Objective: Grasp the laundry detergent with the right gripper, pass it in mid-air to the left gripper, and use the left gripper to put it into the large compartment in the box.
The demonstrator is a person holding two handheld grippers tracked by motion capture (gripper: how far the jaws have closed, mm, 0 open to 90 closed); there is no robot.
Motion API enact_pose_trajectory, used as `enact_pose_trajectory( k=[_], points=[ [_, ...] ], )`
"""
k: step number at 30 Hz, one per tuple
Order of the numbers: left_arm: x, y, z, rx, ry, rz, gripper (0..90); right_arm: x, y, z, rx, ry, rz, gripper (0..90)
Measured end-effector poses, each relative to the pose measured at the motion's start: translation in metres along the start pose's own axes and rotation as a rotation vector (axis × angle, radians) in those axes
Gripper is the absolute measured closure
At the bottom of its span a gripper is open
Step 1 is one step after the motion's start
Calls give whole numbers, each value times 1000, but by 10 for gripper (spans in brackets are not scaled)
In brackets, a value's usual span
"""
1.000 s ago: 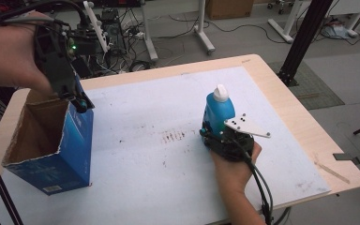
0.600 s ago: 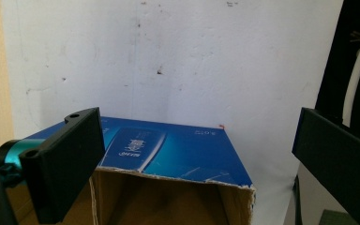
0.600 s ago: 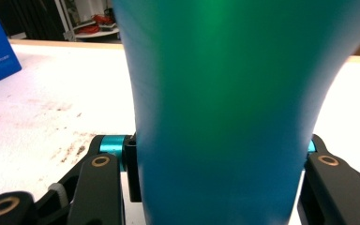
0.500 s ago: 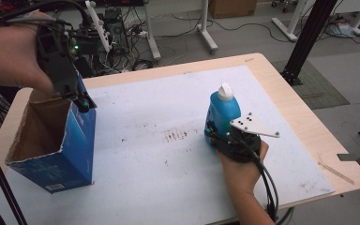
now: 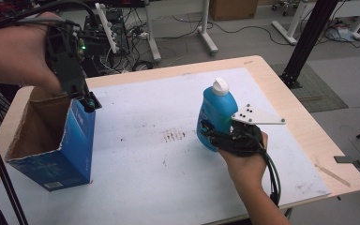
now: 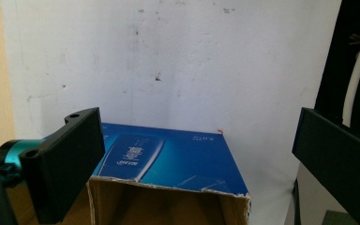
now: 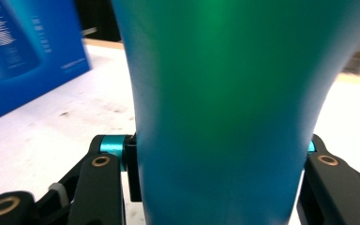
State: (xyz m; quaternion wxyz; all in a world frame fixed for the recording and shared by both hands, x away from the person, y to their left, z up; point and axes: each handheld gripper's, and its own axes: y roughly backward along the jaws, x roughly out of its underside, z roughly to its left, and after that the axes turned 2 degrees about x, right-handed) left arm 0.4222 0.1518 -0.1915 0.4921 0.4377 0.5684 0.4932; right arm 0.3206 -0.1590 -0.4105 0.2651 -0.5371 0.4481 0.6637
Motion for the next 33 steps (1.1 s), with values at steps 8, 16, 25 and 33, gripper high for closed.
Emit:
enact_pose_trajectory(
  k=[8,16,25,33],
  points=[
    [-5,0,-9,2,-20,-5,25,-16,-2,9,-161,100,31,465],
    [-7,-3,-16,10,-32,4,25,-22,-5,18,-327,116,56,465],
    [-10,-13,-28,32,-53,16,25,-23,-9,36,-456,185,83,465],
    [-16,-25,-44,53,-89,33,25,-26,-14,46,-583,200,78,465]
  ],
)
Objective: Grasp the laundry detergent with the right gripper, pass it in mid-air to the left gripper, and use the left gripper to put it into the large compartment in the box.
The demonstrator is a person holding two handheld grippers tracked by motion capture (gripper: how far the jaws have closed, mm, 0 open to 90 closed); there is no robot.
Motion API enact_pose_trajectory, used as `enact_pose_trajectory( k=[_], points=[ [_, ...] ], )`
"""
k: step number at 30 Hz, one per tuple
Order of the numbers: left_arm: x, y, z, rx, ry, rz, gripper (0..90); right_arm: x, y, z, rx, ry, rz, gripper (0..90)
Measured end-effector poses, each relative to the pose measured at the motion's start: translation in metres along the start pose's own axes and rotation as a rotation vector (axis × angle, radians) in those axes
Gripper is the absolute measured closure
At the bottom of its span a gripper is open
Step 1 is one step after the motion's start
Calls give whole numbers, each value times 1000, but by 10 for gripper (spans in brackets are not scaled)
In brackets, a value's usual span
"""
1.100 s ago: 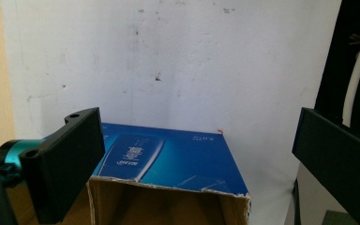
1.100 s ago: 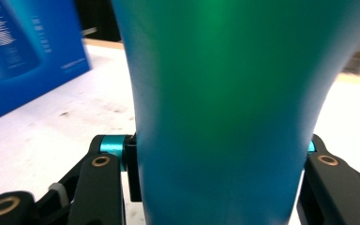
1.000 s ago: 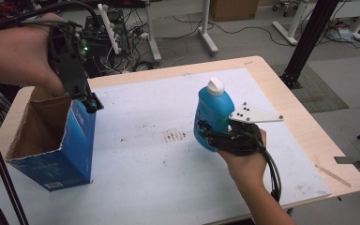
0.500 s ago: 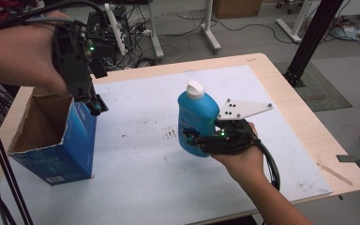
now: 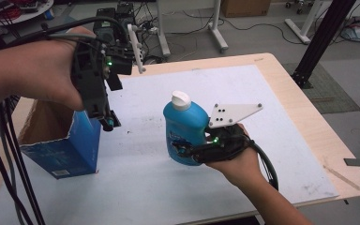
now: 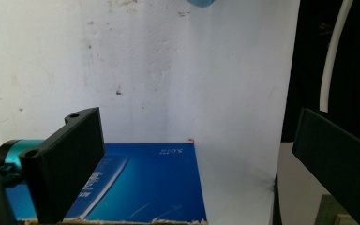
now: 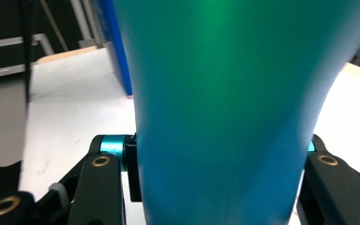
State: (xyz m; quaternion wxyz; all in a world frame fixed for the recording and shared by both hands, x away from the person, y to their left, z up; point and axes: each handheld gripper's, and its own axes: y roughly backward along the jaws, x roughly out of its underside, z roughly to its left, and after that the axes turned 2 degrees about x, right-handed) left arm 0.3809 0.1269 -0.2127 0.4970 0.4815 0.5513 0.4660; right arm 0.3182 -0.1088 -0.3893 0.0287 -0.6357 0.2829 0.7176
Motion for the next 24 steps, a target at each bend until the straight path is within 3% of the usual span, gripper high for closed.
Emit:
enact_pose_trajectory(
  k=[18,24],
  points=[
    [-20,-11,-25,21,-61,10,25,-12,-26,15,-220,65,-14,465],
    [-30,-13,-35,33,-83,23,25,-15,-32,18,-267,91,-9,465]
  ],
)
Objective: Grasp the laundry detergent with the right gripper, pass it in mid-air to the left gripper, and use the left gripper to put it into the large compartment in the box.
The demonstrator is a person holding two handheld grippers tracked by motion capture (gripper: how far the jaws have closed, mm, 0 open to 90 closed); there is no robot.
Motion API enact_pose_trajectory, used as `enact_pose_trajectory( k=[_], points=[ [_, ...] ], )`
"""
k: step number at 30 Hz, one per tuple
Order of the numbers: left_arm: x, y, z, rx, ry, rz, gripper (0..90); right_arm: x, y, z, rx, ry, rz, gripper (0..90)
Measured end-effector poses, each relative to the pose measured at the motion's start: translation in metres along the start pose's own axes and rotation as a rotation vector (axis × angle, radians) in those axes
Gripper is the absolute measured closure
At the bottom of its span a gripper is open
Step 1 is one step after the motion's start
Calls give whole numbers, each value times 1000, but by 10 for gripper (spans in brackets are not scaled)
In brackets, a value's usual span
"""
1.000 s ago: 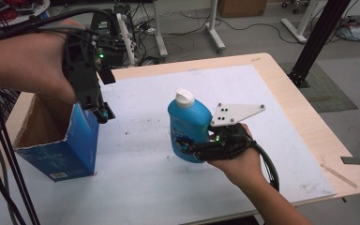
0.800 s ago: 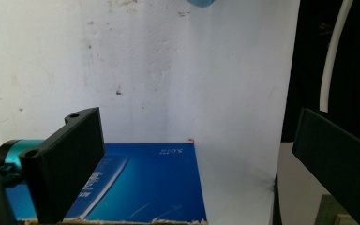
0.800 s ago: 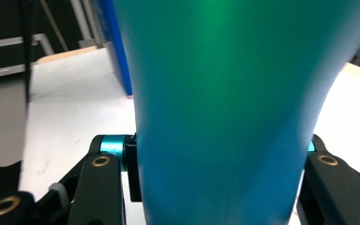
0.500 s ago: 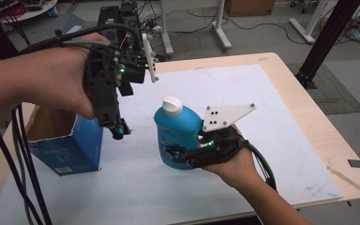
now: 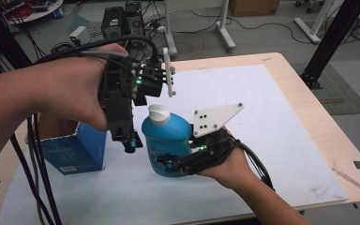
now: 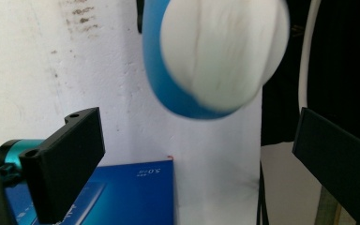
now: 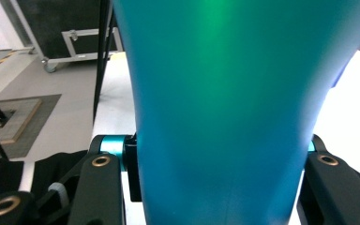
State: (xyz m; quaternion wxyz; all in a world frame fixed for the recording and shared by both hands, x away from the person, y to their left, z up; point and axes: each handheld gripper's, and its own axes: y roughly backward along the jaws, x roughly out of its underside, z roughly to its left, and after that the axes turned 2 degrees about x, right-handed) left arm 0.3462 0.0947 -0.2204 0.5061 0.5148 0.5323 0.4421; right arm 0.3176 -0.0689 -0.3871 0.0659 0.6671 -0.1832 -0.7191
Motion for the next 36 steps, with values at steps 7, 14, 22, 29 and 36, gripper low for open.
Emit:
enact_pose_trajectory(
  k=[7,14,22,29,36],
  points=[
    [-10,-2,-6,5,-12,15,25,-6,-7,3,-31,14,-6,465],
    [-16,-3,-11,6,-12,15,25,-11,-10,3,-47,30,-5,465],
    [-22,-7,-13,11,-10,31,25,-13,-13,3,-62,38,-2,465],
    [-25,-11,-14,6,-13,48,25,-14,-15,2,-72,38,-5,465],
    [-27,-15,-13,-5,1,60,25,-14,-14,2,-76,35,-3,465]
  ],
)
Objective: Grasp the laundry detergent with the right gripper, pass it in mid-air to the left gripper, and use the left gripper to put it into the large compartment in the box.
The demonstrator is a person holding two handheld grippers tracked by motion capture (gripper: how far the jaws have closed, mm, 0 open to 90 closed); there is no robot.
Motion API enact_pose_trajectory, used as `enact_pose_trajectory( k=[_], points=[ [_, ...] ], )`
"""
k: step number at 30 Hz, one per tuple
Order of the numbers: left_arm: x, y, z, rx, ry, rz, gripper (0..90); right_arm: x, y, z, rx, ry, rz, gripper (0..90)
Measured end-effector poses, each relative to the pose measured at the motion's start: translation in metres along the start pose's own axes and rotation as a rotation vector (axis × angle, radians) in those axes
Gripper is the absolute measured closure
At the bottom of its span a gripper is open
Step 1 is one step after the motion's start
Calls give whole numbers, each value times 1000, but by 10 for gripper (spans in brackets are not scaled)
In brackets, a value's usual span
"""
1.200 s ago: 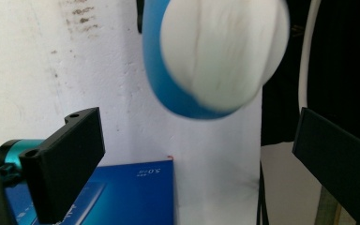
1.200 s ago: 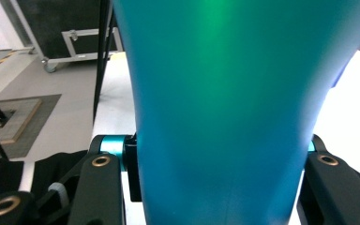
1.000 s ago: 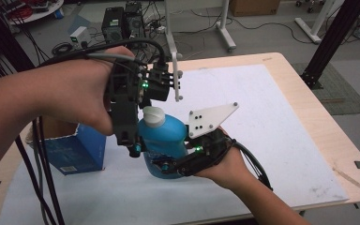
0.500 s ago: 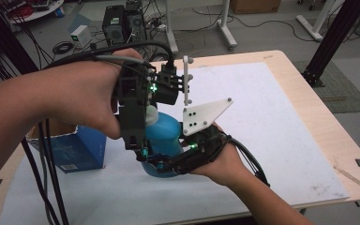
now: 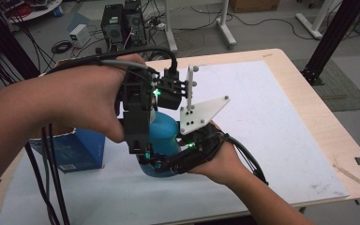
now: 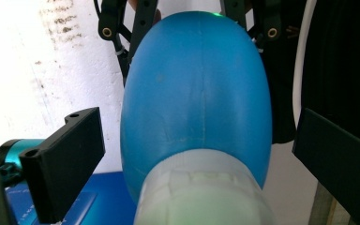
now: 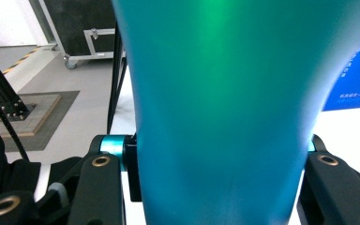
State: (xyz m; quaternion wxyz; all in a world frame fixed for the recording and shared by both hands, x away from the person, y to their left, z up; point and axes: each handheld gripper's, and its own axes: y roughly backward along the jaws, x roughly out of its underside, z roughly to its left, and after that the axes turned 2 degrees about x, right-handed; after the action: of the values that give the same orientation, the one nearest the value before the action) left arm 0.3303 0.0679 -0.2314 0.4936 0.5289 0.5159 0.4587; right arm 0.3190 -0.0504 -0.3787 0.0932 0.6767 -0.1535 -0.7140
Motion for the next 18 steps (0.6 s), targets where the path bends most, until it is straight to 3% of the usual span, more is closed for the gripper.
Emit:
enact_pose_trajectory(
  k=[5,8,18],
  points=[
    [0,-1,1,-4,8,6,27,0,0,1,4,2,1,465],
    [0,1,2,-6,2,-3,116,0,0,1,4,2,-2,465],
    [-2,-1,0,-15,6,13,138,-1,1,1,9,2,-5,465]
  ],
)
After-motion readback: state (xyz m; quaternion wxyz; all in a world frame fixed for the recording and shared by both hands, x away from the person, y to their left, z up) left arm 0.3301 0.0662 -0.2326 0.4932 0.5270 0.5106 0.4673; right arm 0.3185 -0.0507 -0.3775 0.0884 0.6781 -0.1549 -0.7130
